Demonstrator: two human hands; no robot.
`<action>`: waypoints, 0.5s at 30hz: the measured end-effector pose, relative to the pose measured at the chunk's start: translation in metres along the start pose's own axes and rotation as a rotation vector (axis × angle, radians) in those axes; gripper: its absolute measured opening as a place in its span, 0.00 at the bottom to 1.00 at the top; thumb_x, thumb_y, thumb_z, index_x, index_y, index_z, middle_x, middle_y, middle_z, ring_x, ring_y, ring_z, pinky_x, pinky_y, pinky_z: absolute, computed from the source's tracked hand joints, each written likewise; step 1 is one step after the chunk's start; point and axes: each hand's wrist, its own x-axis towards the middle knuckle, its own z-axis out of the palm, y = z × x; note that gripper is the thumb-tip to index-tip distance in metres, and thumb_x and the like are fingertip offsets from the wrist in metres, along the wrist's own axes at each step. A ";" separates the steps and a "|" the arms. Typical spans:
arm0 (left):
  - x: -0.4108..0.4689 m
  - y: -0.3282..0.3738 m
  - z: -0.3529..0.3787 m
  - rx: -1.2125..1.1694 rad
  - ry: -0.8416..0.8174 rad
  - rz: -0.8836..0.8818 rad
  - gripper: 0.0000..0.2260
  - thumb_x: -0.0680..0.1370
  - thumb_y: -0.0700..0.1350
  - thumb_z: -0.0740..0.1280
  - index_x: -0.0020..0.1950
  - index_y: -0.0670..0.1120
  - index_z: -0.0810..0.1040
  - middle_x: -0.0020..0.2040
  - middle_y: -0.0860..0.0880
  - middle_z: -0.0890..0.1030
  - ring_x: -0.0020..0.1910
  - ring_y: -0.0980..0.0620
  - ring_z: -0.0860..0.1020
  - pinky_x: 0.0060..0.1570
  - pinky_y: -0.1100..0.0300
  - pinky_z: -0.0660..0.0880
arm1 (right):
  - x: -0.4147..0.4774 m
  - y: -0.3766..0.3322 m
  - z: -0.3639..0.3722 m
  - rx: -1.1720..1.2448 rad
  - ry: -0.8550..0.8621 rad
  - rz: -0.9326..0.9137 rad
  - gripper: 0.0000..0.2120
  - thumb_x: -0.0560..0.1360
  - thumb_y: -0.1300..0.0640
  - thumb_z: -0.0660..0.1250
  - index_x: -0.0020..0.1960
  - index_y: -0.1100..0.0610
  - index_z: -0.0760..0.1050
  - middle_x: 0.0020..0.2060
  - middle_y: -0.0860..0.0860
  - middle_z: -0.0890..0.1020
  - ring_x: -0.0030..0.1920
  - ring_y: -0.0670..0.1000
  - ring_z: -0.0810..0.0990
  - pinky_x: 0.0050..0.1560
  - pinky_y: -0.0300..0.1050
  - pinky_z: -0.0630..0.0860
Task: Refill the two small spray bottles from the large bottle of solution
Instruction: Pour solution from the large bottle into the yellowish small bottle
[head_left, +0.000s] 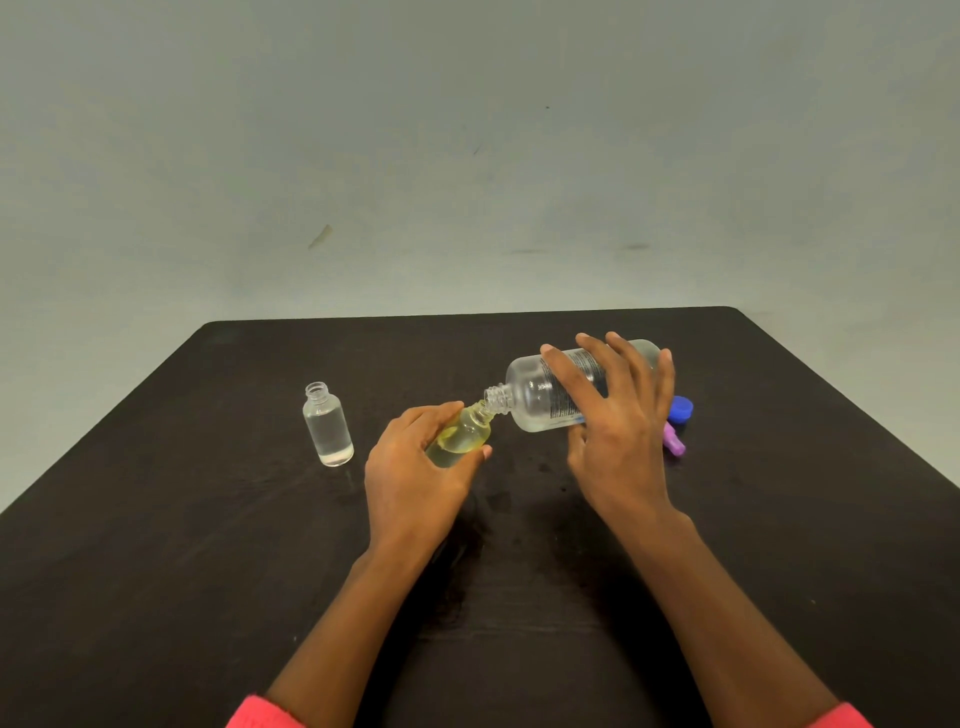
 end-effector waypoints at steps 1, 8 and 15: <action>0.000 0.000 0.000 0.000 0.001 0.002 0.20 0.65 0.44 0.79 0.55 0.53 0.81 0.49 0.59 0.81 0.52 0.58 0.79 0.56 0.52 0.77 | 0.000 0.000 0.000 -0.001 0.000 0.000 0.40 0.59 0.76 0.70 0.67 0.49 0.71 0.64 0.56 0.75 0.68 0.58 0.67 0.72 0.65 0.50; 0.000 -0.001 0.000 0.009 0.003 0.009 0.20 0.64 0.44 0.79 0.55 0.53 0.81 0.49 0.58 0.81 0.51 0.57 0.79 0.55 0.51 0.77 | 0.000 -0.001 0.000 -0.001 -0.001 0.000 0.40 0.59 0.76 0.70 0.67 0.50 0.72 0.63 0.56 0.75 0.68 0.58 0.67 0.72 0.65 0.50; 0.000 -0.001 0.000 0.016 0.000 0.007 0.20 0.64 0.44 0.79 0.55 0.53 0.81 0.49 0.58 0.81 0.51 0.57 0.79 0.55 0.51 0.77 | 0.000 -0.001 0.000 0.001 -0.004 0.002 0.39 0.60 0.75 0.70 0.67 0.50 0.72 0.64 0.56 0.75 0.68 0.58 0.67 0.72 0.64 0.50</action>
